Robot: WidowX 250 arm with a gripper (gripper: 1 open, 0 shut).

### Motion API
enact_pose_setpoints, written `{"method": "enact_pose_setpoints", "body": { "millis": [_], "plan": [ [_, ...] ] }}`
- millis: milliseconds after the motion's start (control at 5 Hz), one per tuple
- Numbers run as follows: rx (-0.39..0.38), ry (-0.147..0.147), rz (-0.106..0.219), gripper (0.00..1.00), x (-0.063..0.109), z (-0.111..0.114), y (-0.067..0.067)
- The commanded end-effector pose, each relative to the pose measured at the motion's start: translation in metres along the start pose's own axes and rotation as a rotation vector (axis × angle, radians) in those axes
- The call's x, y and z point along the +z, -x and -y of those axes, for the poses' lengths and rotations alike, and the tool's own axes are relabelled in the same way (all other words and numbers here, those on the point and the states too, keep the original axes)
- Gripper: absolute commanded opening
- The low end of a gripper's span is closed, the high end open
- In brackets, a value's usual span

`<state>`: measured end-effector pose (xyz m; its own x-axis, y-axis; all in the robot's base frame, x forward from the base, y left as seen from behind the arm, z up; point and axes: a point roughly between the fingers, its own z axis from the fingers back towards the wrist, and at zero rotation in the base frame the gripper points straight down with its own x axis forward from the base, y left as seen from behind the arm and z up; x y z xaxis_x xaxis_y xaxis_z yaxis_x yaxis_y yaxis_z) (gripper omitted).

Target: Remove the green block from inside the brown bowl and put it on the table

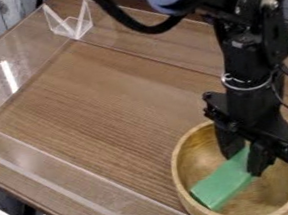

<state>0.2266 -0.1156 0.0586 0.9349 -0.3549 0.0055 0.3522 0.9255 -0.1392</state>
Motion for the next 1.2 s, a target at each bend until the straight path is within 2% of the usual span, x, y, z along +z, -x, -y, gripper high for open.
{"method": "enact_pose_setpoints", "body": {
  "millis": [0,800,1000],
  "plan": [
    [0.003,0.005,0.060,0.00,0.018,0.000,-0.004],
    [0.028,0.009,0.068,0.00,0.030,-0.005,0.001],
    [0.021,0.009,0.066,1.00,0.021,-0.005,0.000]
  ]
}}
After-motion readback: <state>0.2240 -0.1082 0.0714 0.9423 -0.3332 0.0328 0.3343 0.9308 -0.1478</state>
